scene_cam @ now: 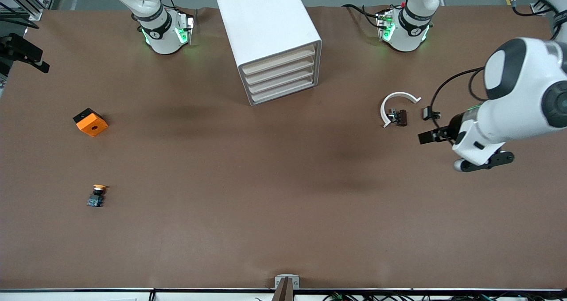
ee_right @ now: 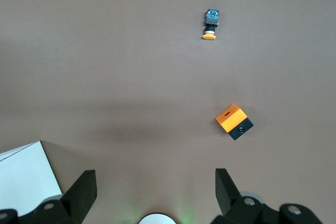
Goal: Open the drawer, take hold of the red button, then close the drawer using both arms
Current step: 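Reach the left gripper to the handle of the white cabinet drawer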
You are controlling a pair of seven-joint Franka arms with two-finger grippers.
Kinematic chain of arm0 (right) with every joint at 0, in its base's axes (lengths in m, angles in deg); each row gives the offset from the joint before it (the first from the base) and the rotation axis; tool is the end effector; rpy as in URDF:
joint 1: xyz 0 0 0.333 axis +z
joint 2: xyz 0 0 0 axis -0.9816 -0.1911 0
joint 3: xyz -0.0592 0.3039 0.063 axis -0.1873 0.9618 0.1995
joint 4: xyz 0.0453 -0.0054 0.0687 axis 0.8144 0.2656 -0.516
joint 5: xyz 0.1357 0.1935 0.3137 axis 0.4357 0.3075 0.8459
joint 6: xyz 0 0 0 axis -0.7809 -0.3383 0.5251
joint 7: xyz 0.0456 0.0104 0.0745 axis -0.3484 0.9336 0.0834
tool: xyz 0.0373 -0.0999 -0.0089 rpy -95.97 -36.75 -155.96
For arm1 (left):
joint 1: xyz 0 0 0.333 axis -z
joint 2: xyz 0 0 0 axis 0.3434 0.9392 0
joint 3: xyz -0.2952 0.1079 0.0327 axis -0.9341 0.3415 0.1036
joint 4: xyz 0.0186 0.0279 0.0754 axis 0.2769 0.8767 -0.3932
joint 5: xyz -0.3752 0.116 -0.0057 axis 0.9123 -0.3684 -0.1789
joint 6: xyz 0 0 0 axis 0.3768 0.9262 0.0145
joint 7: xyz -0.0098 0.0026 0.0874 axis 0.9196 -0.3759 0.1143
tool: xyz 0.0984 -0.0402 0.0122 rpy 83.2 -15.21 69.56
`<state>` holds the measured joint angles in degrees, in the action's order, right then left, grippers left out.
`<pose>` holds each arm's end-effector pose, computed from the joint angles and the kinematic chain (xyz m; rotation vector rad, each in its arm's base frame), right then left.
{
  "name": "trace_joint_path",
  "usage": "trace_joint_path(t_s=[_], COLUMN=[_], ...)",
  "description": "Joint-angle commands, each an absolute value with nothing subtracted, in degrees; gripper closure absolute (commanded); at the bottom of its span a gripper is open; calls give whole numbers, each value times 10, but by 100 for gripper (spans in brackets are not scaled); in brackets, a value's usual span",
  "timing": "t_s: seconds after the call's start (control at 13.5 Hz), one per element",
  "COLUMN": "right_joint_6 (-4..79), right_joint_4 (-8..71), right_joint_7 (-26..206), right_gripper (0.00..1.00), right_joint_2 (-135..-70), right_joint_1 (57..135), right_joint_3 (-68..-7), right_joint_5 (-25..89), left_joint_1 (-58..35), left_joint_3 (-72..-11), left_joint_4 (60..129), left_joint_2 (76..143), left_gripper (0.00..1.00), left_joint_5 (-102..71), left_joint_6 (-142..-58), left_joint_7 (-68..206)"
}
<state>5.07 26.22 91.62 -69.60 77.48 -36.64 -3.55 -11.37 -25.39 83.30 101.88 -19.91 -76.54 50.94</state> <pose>0.4894 -0.0563 0.6652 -3.1066 -0.0143 0.0388 0.6178 -0.1236 0.4599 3.0768 0.3929 -0.3646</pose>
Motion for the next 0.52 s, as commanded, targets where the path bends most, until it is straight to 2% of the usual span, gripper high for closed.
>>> trace_joint_path(t_s=[0.0, 0.3, 0.44], right_joint_6=[51, 51, 51], right_joint_4=[266, 266, 266], right_joint_7=[918, 919, 920], right_gripper=[0, 0, 0], right_joint_2=[-687, -687, -687], right_joint_1=[775, 775, 775], right_joint_3=[-367, -367, -367], right_joint_5=[-41, -41, -41], left_joint_1=[-78, -24, -15], left_joint_3=[-252, -253, -253], left_joint_4=[818, 781, 770], left_joint_2=[1050, 1119, 1149], left_gripper=[0, 0, 0], left_joint_5=[-193, -183, -120], left_joint_6=[-779, -777, -777], left_joint_7=[395, 199, 98])
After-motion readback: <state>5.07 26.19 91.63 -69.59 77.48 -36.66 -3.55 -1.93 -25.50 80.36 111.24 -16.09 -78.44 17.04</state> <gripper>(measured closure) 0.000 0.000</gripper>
